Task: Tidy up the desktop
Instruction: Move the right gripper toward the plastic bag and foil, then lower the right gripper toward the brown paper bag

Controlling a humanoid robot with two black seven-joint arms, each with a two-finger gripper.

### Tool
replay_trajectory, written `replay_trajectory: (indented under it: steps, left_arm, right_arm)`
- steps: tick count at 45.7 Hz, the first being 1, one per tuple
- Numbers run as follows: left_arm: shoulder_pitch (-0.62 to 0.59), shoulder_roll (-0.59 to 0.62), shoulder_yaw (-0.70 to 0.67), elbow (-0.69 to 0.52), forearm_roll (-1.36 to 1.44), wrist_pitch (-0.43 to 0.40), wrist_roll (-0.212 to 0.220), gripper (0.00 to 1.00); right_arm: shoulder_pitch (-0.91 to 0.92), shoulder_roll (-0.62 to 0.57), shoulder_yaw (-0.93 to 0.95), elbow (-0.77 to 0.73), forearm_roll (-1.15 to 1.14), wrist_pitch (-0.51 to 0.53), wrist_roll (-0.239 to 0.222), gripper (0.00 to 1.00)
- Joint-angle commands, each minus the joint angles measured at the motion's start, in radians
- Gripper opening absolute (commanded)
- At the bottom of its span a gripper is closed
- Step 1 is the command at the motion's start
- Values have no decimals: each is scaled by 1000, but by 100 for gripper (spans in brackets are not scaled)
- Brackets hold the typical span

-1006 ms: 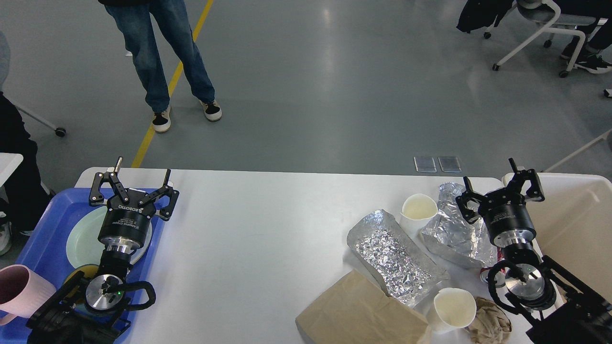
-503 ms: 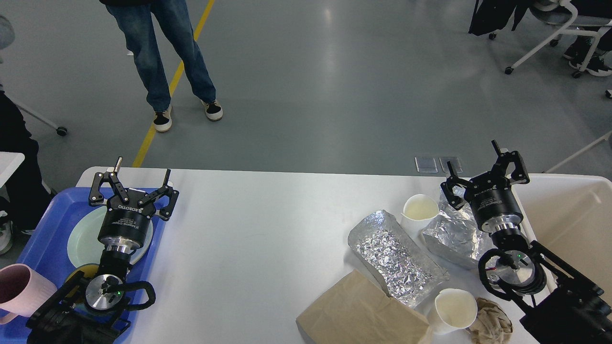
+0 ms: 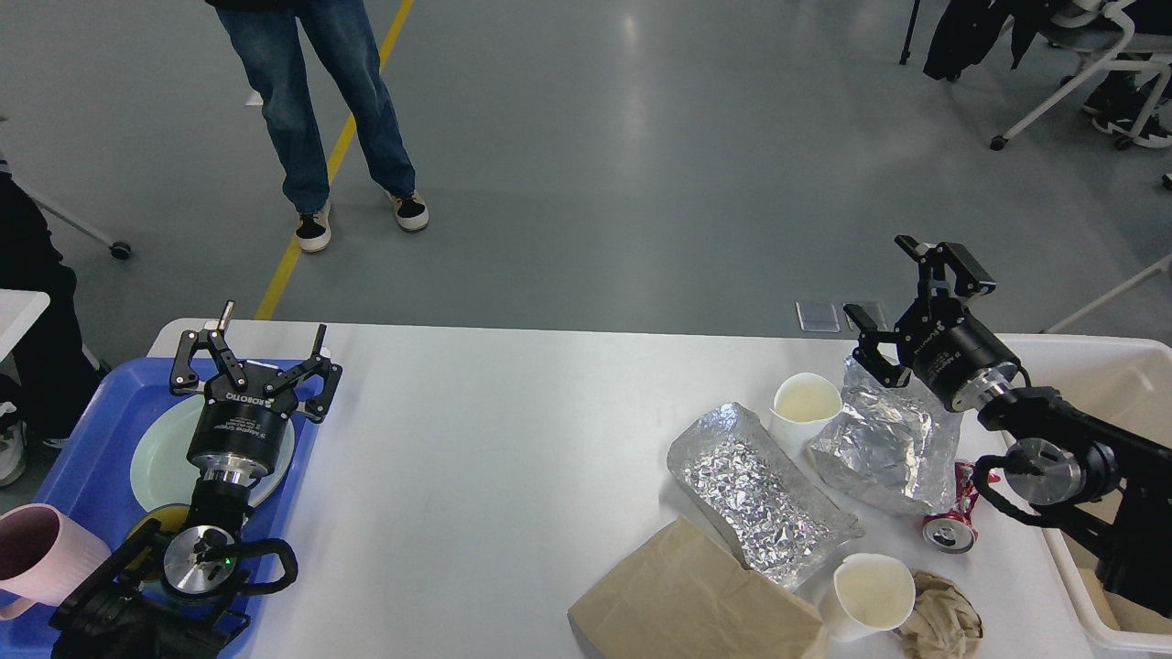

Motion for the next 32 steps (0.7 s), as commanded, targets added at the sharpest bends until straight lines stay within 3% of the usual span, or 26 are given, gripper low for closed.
replay_trajectory:
  steps: [1,7,11,19,26,32]
  left_arm:
    - [0,-1,0,0,0,0,0,96]
    - [0,0,0,0,0,0,0,96]
    - [0,0,0,0,0,0,0,96]
    - [0,-1,0,0,0,0,0,96]
    - [0,-1,0,0,0,0,0,96]
    - [0,-1,0,0,0,0,0,96]
  right_arm:
    - [241,-41,-371,-9,-1,-2,0,100]
    - [508,-32,-796,-3,-1,0,0,100]
    - [645,13,-982,6,1,6,0,100]
    - [795,118,-1194,5,1,191,0,100]
    - [943,282,-1452,9,5,340,-5,100]
    - [1041,335,-1489,75,2,425,-40,100]
